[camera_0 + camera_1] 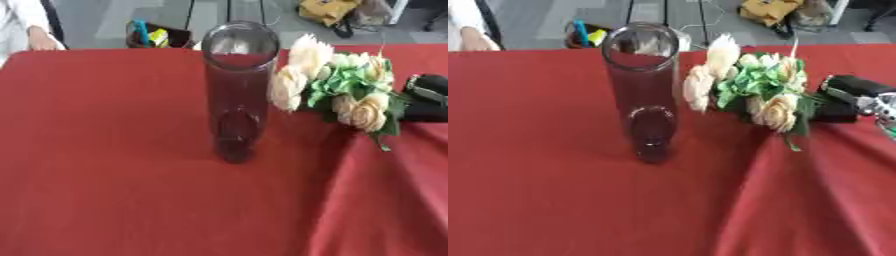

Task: Arrange flowers into the vase.

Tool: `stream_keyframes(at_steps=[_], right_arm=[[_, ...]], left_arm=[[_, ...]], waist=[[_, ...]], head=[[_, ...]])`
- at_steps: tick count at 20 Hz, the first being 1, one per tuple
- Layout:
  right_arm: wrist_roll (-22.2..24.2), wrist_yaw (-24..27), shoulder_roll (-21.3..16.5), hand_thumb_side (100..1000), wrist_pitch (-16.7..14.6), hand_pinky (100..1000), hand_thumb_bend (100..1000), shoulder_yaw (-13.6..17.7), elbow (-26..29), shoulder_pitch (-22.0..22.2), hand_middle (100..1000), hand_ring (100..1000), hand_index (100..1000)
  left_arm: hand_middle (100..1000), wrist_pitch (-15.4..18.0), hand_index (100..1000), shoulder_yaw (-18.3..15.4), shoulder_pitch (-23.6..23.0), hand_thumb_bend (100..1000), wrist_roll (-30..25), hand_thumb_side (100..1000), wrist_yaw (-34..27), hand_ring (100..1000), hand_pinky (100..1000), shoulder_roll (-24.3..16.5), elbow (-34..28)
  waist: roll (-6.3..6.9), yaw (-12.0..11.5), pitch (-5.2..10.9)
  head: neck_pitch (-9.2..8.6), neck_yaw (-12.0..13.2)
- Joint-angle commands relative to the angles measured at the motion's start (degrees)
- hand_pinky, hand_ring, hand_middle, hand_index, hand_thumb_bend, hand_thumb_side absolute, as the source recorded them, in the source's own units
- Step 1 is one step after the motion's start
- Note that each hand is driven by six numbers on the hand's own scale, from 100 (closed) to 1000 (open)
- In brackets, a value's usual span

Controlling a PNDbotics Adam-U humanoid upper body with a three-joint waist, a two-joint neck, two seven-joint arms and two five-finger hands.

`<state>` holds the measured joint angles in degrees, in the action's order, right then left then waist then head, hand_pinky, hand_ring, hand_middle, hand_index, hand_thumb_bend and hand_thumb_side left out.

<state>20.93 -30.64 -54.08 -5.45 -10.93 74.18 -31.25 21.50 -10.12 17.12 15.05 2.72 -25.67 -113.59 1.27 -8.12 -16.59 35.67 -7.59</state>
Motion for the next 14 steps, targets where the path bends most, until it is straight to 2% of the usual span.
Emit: stream_keyframes(at_steps=[1,7,9,10,14], right_arm=[[0.0,0.8,-2.9,981,0.5,241,100,1.2,1.8,-0.8,100,100,100],[-1.6,2.7,-3.2,938,1.2,194,100,2.2,3.5,-0.9,100,100,100],[-2.2,3.0,-3.4,956,1.6,202,100,2.2,4.0,-0.8,100,100,100],[-2.2,2.8,-3.5,962,1.7,223,100,2.1,4.1,-0.7,100,100,127],[-0.2,2.7,-3.6,973,1.7,241,100,2.0,4.2,-0.7,100,100,162]], left_arm=[[860,0.0,963,-0.5,0.3,100,-0.2,969,0.2,869,723,-1.8,-1.0],[860,-0.1,964,-0.5,0.3,100,-0.5,970,0.2,868,721,-1.8,-1.0],[860,-0.1,964,-0.5,0.2,100,-0.5,971,0.2,869,721,-1.8,-1.0],[860,-0.1,964,-0.4,0.2,100,-0.6,972,0.2,869,721,-1.8,-1.0],[859,-0.2,964,-0.4,0.3,100,-0.9,972,0.3,869,721,-1.9,-1.0]], waist=[[-0.19,0.0,1.43],[-0.18,0.4,1.69],[-0.20,0.4,1.72],[-0.21,0.4,1.72],[-0.26,0.3,1.75]], head=[[-0.26,0.2],[-0.27,0.4],[-0.22,0.4],[-0.18,0.4],[-0.11,0.5]])
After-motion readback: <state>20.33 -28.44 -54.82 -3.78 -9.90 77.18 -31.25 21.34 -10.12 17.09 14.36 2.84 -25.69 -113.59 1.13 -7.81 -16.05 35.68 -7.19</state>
